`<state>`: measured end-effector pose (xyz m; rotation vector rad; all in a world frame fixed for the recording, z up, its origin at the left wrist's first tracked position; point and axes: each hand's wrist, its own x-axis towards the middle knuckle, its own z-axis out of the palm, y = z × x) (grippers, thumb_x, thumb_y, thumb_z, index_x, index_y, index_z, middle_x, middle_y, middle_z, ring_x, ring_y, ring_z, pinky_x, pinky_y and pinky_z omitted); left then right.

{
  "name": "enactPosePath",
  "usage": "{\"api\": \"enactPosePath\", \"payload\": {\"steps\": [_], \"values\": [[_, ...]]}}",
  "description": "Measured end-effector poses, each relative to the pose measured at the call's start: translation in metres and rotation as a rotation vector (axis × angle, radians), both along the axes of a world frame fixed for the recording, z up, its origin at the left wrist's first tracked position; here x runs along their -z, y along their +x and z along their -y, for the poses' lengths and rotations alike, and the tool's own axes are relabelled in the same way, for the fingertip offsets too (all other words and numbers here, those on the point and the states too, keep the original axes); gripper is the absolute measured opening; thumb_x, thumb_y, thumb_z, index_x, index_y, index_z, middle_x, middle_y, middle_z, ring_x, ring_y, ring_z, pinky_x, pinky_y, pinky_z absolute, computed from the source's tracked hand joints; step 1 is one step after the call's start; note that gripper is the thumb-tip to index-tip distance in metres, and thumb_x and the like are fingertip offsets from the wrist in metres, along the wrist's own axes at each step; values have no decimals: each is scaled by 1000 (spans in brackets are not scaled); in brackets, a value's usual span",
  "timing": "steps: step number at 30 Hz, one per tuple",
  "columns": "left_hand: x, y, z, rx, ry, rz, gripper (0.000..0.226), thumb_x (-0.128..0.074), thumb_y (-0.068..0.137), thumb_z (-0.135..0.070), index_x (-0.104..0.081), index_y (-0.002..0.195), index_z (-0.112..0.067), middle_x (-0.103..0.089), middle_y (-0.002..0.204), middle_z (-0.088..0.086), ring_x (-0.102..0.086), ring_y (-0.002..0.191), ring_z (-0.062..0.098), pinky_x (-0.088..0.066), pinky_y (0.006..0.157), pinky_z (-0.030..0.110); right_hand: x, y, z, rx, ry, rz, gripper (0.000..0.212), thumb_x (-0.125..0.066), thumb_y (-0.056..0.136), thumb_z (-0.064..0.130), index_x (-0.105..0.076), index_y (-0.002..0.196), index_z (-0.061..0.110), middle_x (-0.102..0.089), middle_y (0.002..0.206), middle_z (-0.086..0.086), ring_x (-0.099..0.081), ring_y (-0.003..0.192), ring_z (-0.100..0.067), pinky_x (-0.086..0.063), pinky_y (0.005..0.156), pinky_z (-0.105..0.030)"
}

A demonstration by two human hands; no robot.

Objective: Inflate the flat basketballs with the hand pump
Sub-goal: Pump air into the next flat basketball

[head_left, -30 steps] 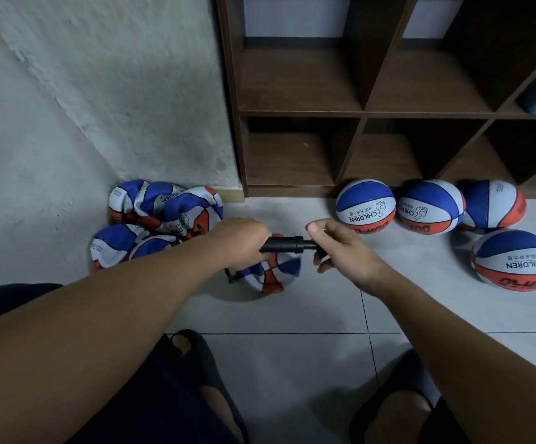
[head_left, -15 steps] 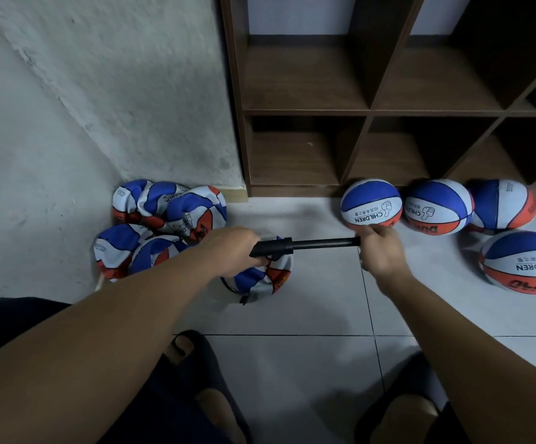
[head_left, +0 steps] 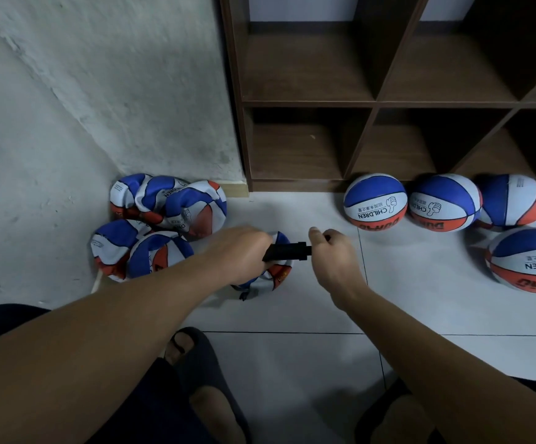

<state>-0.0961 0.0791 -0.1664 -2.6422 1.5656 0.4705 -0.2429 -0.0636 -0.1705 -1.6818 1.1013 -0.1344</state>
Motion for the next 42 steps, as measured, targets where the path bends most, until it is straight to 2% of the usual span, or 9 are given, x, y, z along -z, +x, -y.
{"api": "enactPosePath", "payload": {"steps": [4,8,13,15,18,22,28,33,42], "values": [[-3,-3,4,-18,-28,-31,10,-67,100,-39,-65,94,-30,-64,76,-4,-63,64,18,-55,58,36,-5,6,2,-29,5,32,34,-51,106,46,-59,94,15,-61,80,-7,-56,68,-23,-45,61,-37],[-1,3,2,-19,-69,-63,20,-67,101,-43,-60,86,-31,-63,72,-6,-61,60,13,-44,50,32,-1,1,15,-79,53,109,35,-58,104,49,-62,92,17,-54,71,-3,-51,65,-20,-45,62,-40],[1,23,-14,-80,-38,-84,35,-63,100,-60,-59,78,-33,-63,68,-6,-63,60,13,-45,53,31,5,-18,55,263,107,239,29,-61,103,31,-56,76,21,-40,64,1,-37,59,-19,-33,51,-31],[1,24,-15,-95,-27,-120,40,-61,101,-59,-59,73,-31,-62,66,-5,-62,57,14,-44,53,32,5,-20,60,316,82,210,28,-60,98,33,-59,72,24,-45,67,3,-40,65,-20,-35,58,-32],[-1,16,-9,-66,7,-79,35,-62,102,-52,-61,76,-28,-62,68,-4,-62,58,16,-50,54,34,4,-16,42,235,-40,122,27,-54,103,31,-66,88,13,-59,77,-2,-50,73,-22,-43,72,-39],[-5,9,-2,-1,10,-5,24,-64,98,-34,-59,76,-27,-60,67,-5,-59,55,16,-49,51,35,7,-10,7,140,-37,45,38,-46,110,30,-60,88,2,-51,70,-6,-47,64,-21,-38,62,-40],[0,-2,3,45,25,33,21,-73,93,-32,-57,80,-30,-59,73,-5,-56,59,14,-36,50,31,11,-3,-12,53,-13,40,37,-46,108,30,-56,80,9,-49,65,-1,-44,59,-17,-34,56,-35],[3,2,0,30,29,-27,21,-65,98,-40,-63,82,-27,-64,71,-4,-63,60,17,-49,53,36,16,-3,-2,-55,2,74,38,-49,109,37,-61,84,11,-57,68,-4,-50,62,-17,-41,58,-38],[1,24,-15,-26,72,-144,28,-62,100,-39,-55,75,-28,-60,69,-4,-58,58,14,-43,53,32,20,-30,55,134,-122,87,40,-49,111,31,-50,75,13,-45,69,-1,-42,69,-20,-36,67,-38]]}}
